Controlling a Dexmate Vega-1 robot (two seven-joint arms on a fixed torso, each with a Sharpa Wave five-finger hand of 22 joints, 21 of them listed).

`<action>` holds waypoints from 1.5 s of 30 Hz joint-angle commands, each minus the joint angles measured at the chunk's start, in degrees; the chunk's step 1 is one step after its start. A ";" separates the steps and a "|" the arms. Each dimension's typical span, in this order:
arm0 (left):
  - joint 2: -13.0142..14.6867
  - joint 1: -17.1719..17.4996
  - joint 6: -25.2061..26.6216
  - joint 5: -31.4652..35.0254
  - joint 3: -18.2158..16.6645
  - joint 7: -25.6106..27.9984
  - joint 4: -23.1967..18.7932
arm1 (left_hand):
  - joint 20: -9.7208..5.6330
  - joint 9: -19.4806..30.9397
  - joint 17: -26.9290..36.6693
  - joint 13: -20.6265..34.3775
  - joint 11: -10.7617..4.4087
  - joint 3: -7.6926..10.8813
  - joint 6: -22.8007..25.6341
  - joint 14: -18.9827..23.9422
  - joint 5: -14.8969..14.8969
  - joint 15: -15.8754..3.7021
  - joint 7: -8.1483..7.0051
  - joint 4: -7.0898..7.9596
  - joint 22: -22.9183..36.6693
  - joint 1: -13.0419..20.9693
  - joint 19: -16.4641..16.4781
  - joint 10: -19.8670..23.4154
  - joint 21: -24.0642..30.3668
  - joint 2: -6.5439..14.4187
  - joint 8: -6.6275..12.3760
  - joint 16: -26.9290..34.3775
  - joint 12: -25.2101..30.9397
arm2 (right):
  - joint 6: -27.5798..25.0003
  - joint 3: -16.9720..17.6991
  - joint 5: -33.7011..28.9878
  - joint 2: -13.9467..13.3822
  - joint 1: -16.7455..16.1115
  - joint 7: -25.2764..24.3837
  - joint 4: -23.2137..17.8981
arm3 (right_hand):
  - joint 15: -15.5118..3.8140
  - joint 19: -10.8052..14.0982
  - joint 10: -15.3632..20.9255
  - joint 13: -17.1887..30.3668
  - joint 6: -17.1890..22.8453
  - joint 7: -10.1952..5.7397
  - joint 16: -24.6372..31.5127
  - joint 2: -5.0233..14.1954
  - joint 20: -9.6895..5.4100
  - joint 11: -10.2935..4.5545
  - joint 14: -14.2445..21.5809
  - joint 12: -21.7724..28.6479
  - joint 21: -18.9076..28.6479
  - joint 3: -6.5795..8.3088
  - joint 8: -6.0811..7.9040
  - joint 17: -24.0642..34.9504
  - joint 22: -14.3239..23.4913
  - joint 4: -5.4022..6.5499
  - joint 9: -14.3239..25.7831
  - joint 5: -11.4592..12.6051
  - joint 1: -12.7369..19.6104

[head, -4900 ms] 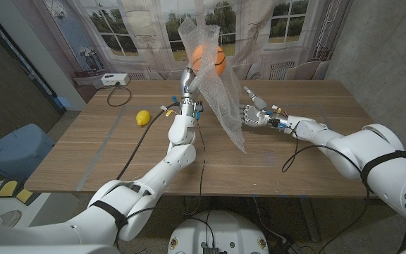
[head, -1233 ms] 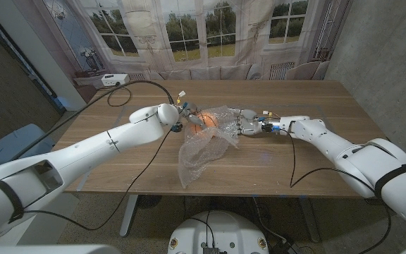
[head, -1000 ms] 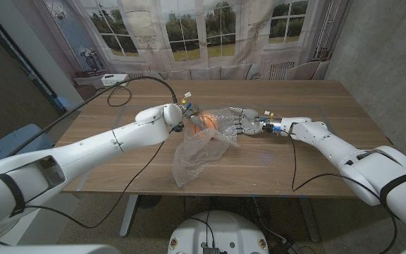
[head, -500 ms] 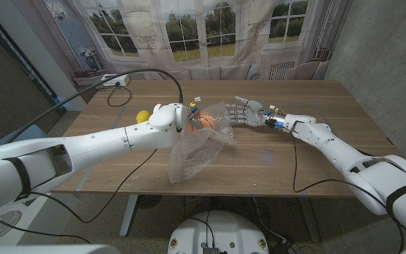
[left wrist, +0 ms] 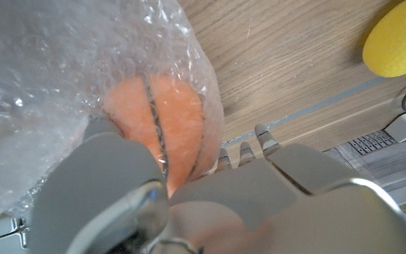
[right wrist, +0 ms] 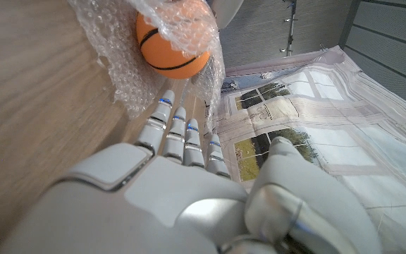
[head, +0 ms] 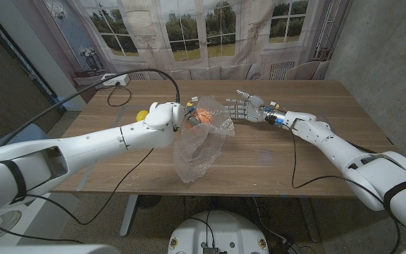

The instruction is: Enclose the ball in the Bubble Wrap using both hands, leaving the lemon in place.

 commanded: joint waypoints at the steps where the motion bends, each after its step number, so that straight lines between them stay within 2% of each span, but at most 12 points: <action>1: 0.59 1.91 -2.62 0.66 -4.88 -0.53 -1.62 | 0.86 0.17 -0.06 -0.66 1.60 -1.99 -7.16 -14.26 1.12 1.88 0.38 1.36 0.30 -2.84 -22.19 -8.68 -3.37 -0.54 0.24 -0.33 0.53 | 5.33 1.31 -0.12 0.49 -0.75 -2.01 -0.43 | -0.07 -1.16 0.28 0.21 0.11 -0.47 0.22 -0.82 0.28 -0.55 -0.56 0.44 -0.48 -0.96 0.47 0.02 0.10 0.17 0.26 0.36 -1.11; 6: 1.04 4.10 -4.16 -0.70 -8.49 1.68 -2.75 | 0.89 0.26 -0.14 -1.18 3.03 -3.63 -10.47 -18.08 1.86 2.13 0.62 2.66 0.32 -5.35 -26.24 -12.18 -6.04 -0.81 0.34 -0.06 0.47 | 5.77 1.26 -0.12 0.88 -0.10 -1.77 0.85 | -0.18 -1.52 0.31 0.20 0.30 -0.59 0.25 -1.38 0.53 -0.69 -0.71 0.46 -0.46 -1.48 0.55 0.00 0.07 0.36 0.27 0.47 -1.78; 8: 1.48 5.81 -6.18 -3.64 -11.95 3.25 -3.39 | 0.89 0.30 -0.19 -1.42 3.80 -4.61 -11.76 -19.73 2.23 2.10 1.19 3.26 0.32 -6.65 -27.71 -14.30 -7.14 -1.23 0.37 -0.07 0.32 | 6.36 1.18 -0.24 1.34 0.45 -1.30 2.13 | -0.18 -1.64 0.32 0.20 0.34 -0.63 0.29 -1.59 0.64 -0.77 -0.72 0.47 -0.44 -1.69 0.56 -0.01 0.05 0.44 0.28 0.52 -2.06; 10: 1.66 6.11 -7.03 -4.22 -12.70 3.40 -3.51 | 0.90 0.32 -0.27 -1.66 4.11 -5.46 -11.13 -20.70 2.61 2.12 2.71 3.65 0.33 -7.62 -28.75 -15.11 -8.11 -1.63 0.91 0.07 0.59 | 6.40 1.23 -0.17 1.53 0.61 -1.19 2.55 | -0.22 -1.71 0.31 0.20 0.36 -0.65 0.31 -1.71 0.65 -0.82 -0.74 0.47 -0.43 -1.81 0.57 -0.01 0.05 0.49 0.28 0.56 -2.22; 11: 1.70 5.79 -7.13 -4.21 -12.78 2.96 -3.58 | 0.91 0.33 -0.34 -1.84 4.15 -6.01 -9.97 -21.08 2.86 2.14 4.44 3.79 0.34 -8.08 -29.22 -15.27 -8.74 -1.96 1.42 0.22 0.88 | 7.07 1.24 -0.18 1.97 1.09 -0.45 3.78 | -0.22 -1.73 0.32 0.20 0.35 -0.70 0.31 -1.79 0.70 -0.84 -0.76 0.48 -0.41 -1.88 0.57 -0.01 0.04 0.52 0.28 0.58 -2.33; 12: 1.63 5.13 -6.86 -3.28 -11.99 2.31 -3.43 | 0.91 0.35 -0.45 -2.07 4.52 -6.51 -8.44 -21.19 3.20 2.09 6.42 3.87 0.37 -8.41 -29.39 -15.14 -9.38 -2.09 1.93 0.45 1.30 | 7.19 1.31 -0.08 2.19 1.31 -0.09 4.30 | -0.23 -1.77 0.31 0.20 0.36 -0.70 0.33 -1.84 0.72 -0.84 -0.75 0.47 -0.41 -1.94 0.57 -0.01 0.04 0.54 0.28 0.59 -2.40; 14: 1.21 3.51 -6.09 -1.72 -10.30 0.11 -2.81 | 0.90 0.35 -0.53 -2.18 4.71 -6.63 -8.51 -21.49 3.38 2.08 7.58 3.74 0.38 -8.27 -29.50 -15.34 -9.72 -2.09 1.84 0.43 1.37 | 7.59 1.54 0.14 2.61 1.56 0.37 5.11 | -0.19 -1.82 0.35 0.20 0.35 -0.71 0.36 -1.95 0.74 -0.81 -0.73 0.49 -0.39 -2.06 0.56 -0.02 0.03 0.60 0.29 0.63 -2.58; 23: -0.25 -0.74 -4.73 4.62 -5.54 -6.58 -1.14 | 0.87 0.47 -0.74 -2.56 6.19 -6.81 -9.14 -23.39 4.85 2.19 11.19 1.75 0.27 -5.17 -30.41 -17.03 -11.67 -2.64 1.94 0.34 1.53 | 8.73 2.44 0.56 3.52 1.88 0.93 6.97 | -0.30 -1.99 0.75 0.20 0.37 -0.88 0.52 -2.52 0.92 -0.83 -0.63 0.66 -0.24 -2.73 0.57 -0.04 0.00 0.94 0.30 0.84 -3.57; 27: -0.24 0.55 -5.08 6.31 -6.69 -4.57 -1.73 | 0.89 0.55 -0.74 -2.71 6.22 -7.16 -12.41 -23.84 6.34 2.22 9.30 0.31 0.29 -2.68 -30.36 -18.51 -12.37 -3.26 1.05 0.57 1.56 | 9.62 2.53 0.40 4.01 2.46 1.95 8.62 | -0.42 -2.04 0.94 0.20 0.40 -0.90 0.61 -2.66 0.97 -0.77 -0.53 0.73 -0.19 -2.95 0.58 -0.04 -0.01 1.07 0.30 0.91 -3.92; 34: 0.13 4.06 -8.17 7.79 -10.12 0.50 -3.29 | 0.91 0.60 -0.62 -2.82 5.54 -7.61 -15.37 -22.10 7.74 2.08 8.32 -0.52 0.43 -0.72 -29.82 -17.86 -12.32 -3.18 0.62 1.38 2.43 | 10.03 3.13 0.59 4.00 2.13 2.10 8.34 | -0.35 -2.09 1.25 0.20 0.39 -0.95 0.70 -2.86 0.96 -0.83 -0.45 0.84 -0.09 -3.28 0.57 -0.05 -0.03 1.28 0.31 1.04 -4.46; 41: 1.98 12.78 -18.65 1.46 -20.60 13.45 -6.08 | 0.88 0.66 -0.44 -2.89 4.40 -7.92 -14.70 -20.71 8.14 1.95 5.71 0.17 0.59 -1.10 -28.69 -16.60 -11.81 -1.88 1.45 1.96 3.27 | 14.29 4.43 0.79 3.93 0.00 0.13 5.59 | -2.08 -1.82 2.73 0.20 2.41 -0.69 1.09 -3.38 -0.53 -0.43 0.36 1.30 0.30 -4.06 1.25 -0.19 -0.10 1.64 0.29 1.41 -5.61; 45: 2.01 16.37 -23.20 0.03 -23.91 19.27 -5.89 | 0.68 0.60 -0.55 -3.13 3.42 -8.48 -12.03 -16.93 7.83 1.39 5.04 0.93 0.88 -1.80 -24.89 -13.51 -10.22 -0.94 2.33 3.07 4.62 | 18.05 5.45 0.52 3.13 -2.72 -3.65 1.16 | -2.22 -2.65 3.58 0.18 4.05 -0.49 0.55 -3.62 -1.90 -0.60 -0.87 1.51 0.11 -4.36 1.71 -0.45 -0.18 1.60 0.27 1.66 -5.83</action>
